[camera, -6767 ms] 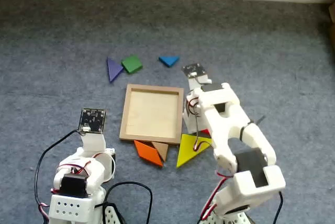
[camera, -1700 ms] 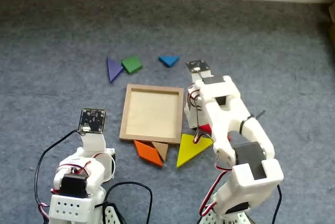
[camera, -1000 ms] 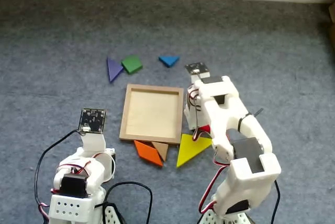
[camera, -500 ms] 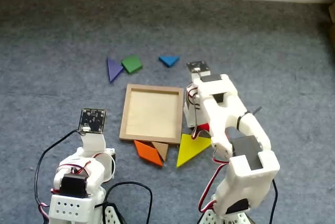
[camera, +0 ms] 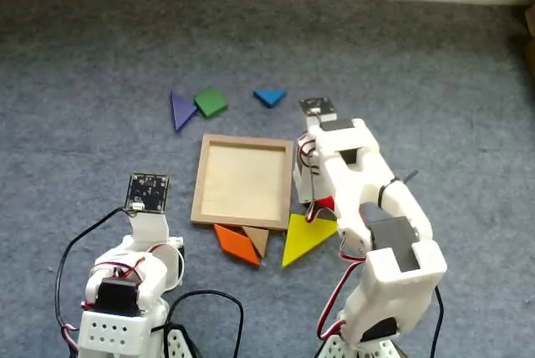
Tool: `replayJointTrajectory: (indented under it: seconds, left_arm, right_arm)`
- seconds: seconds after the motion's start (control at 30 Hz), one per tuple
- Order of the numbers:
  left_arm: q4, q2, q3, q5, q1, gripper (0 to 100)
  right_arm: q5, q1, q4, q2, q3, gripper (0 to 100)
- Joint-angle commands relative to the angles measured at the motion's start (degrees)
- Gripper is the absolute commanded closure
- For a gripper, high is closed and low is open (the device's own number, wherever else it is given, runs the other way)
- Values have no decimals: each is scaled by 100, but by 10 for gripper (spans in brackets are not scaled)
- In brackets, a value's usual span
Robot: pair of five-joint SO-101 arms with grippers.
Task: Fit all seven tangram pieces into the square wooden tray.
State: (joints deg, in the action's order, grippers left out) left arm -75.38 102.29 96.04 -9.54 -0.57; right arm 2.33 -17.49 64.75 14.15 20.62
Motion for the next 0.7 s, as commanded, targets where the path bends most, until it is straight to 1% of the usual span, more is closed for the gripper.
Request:
replayJointTrajectory:
  seconds: [0.0,0.17,0.5,0.57,0.67]
  left_arm:
    - [-35,154,110,18,66,993]
    - [-35,154,110,18,66,993]
    - [-35,154,110,18,66,993]
    - [-35,154,110,18,66,993]
    - [-35,154,110,18,66,993]
  right_arm:
    - [-79,251,-171,4,-330,652]
    - [-79,321,-136,4,-558,652]
    - [-79,321,-163,40,-567,654]
    - [-70,321,-163,40,-541,680]
    - [-26,312,-171,40,-532,753]
